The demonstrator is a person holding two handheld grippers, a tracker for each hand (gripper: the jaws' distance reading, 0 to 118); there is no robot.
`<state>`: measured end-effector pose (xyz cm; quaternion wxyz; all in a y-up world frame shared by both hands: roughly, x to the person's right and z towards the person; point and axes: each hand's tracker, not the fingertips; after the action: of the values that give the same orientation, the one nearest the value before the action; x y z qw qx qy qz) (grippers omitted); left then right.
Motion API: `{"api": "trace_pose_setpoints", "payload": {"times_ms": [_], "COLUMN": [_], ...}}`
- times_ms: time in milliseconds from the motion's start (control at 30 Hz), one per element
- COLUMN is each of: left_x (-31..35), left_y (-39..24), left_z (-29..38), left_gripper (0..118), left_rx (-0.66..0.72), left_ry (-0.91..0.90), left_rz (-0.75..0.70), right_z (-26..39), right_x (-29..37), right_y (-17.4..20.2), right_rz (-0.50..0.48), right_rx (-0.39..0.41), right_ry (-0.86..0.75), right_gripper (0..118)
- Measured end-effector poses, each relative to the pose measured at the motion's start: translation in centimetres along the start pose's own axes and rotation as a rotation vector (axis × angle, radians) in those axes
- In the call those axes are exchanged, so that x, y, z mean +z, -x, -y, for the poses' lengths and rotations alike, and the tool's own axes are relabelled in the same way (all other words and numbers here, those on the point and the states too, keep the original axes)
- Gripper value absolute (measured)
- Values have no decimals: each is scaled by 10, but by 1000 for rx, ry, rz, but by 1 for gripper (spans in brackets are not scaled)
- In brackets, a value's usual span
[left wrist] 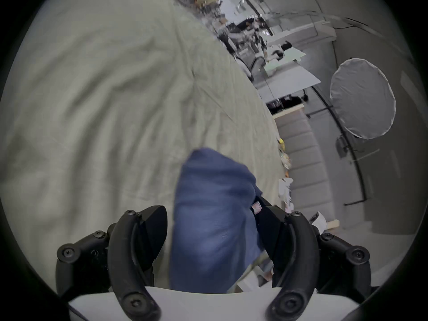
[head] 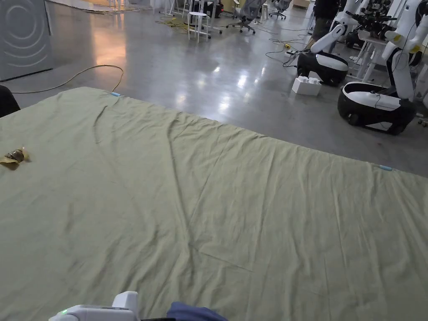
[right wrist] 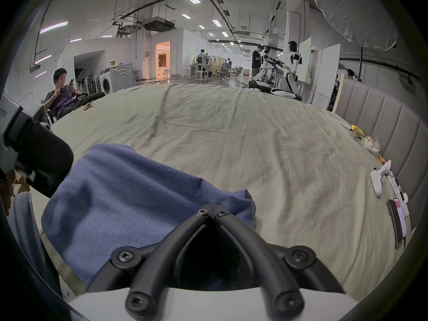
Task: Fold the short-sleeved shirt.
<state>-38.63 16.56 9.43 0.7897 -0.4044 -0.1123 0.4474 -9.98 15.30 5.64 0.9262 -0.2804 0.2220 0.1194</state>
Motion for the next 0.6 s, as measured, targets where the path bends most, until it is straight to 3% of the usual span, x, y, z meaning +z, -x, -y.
{"api": "trace_pose_setpoints", "payload": {"times_ms": [100, 267, 467, 600], "left_x": [-20, -27, -30, -22], "left_y": [3, 8, 23, 24], "left_z": [-1, -6, -13, -13], "left_gripper": [81, 65, 32, 24], "left_rx": [6, -16, 28, 30], "left_ry": [72, 71, 96, 87], "left_rz": [-6, 12, 55, 90], "right_z": [2, 2, 5, 0], "right_x": [-1, 3, 2, 8], "right_y": [-1, -2, 1, 4], "right_rz": [1, 0, 9, 4], "right_rx": [-4, -10, 11, 23], "right_ry": [0, -2, -6, -7], "right_gripper": [1, 1, 1, 1]}}
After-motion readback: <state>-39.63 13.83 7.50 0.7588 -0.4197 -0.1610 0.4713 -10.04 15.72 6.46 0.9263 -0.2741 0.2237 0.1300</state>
